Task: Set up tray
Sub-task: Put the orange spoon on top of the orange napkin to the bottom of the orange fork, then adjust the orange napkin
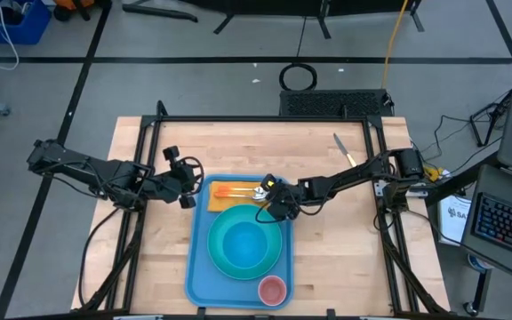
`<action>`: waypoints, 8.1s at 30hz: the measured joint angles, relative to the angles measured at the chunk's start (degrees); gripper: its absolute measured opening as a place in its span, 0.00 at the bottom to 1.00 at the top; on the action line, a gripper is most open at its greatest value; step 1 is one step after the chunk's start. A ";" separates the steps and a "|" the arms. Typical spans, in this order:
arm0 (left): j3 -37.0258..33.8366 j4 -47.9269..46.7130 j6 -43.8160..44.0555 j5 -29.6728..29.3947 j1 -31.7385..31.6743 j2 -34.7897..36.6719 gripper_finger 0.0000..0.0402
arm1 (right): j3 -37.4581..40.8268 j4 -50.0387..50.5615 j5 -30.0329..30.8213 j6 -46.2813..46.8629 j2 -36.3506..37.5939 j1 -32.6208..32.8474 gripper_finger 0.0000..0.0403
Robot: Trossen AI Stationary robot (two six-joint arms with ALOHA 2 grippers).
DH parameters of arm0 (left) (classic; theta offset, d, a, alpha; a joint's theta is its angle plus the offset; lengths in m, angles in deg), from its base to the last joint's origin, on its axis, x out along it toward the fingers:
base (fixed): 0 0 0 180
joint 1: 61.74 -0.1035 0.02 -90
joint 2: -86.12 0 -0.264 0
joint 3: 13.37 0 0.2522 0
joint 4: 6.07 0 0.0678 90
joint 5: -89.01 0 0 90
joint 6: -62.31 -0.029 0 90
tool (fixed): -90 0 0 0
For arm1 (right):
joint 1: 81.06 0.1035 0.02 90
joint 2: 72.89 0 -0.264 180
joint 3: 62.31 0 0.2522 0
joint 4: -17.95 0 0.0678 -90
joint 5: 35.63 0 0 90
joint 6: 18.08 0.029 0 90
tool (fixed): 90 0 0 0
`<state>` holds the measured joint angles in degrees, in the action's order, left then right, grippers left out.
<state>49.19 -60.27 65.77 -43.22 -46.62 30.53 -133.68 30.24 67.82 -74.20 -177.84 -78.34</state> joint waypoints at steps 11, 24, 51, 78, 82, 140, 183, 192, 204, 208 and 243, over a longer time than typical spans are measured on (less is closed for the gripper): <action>0.00 -0.02 -0.20 0.26 0.01 0.00 0.30 | 0.00 -0.20 0.00 -0.75 0.00 0.13 0.00; 0.00 0.05 -0.22 0.31 0.01 0.00 0.30 | 0.00 -0.43 1.60 2.76 0.22 2.25 0.00; 0.00 0.39 0.07 0.74 0.00 0.00 0.30 | 0.00 -0.56 1.76 6.20 0.28 1.86 0.28; 0.00 0.02 -0.57 0.10 -0.01 0.02 0.30 | 0.00 0.56 10.54 19.58 8.47 1.33 0.43; 0.00 0.81 -1.15 -2.49 -0.12 0.02 0.30 | 0.37 0.66 10.50 24.99 11.64 -1.10 0.41; 0.00 7.77 -11.42 57.71 -43.57 -12.70 0.28 | 20.72 -22.38 -48.27 50.94 19.45 -29.53 0.28; -16.61 23.05 -6.17 69.00 -37.08 -18.45 0.00 | 15.81 -28.68 -50.78 56.92 3.86 -19.49 0.00; -16.53 27.79 -8.18 70.97 -37.26 -25.19 0.00 | 15.44 -25.66 -49.55 57.02 3.10 -18.95 0.00; -16.55 31.32 -8.68 71.17 -37.23 -26.62 0.00 | 15.45 -25.24 -49.29 56.99 3.13 -18.93 0.00; -16.55 31.36 -8.66 70.61 -37.23 -26.60 0.00 | 15.45 -25.26 -49.11 56.99 3.13 -18.93 0.00; -16.38 31.70 -7.87 69.48 -37.02 -30.43 0.00 | 11.18 -23.07 -44.45 58.76 -1.75 -17.97 0.00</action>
<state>32.81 -28.58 57.90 26.25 -83.64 0.10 -122.50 7.17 23.37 -15.45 -179.59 -96.31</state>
